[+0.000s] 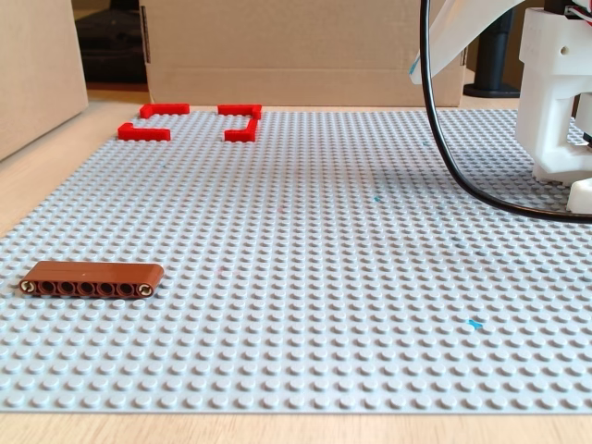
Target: Grab and store lego
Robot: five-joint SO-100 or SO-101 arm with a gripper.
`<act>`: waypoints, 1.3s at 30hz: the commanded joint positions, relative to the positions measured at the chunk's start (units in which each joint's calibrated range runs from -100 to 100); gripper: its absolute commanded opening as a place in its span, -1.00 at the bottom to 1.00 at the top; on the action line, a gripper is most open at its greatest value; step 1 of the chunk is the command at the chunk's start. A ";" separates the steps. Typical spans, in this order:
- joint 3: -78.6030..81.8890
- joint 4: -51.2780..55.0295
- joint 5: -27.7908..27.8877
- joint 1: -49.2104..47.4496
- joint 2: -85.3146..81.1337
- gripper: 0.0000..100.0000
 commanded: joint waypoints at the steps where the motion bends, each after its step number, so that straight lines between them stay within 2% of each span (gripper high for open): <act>1: 0.55 -0.15 0.27 -0.25 -0.16 -0.97; 39: 0.28 -1.54 -0.20 -0.33 -0.24 -0.97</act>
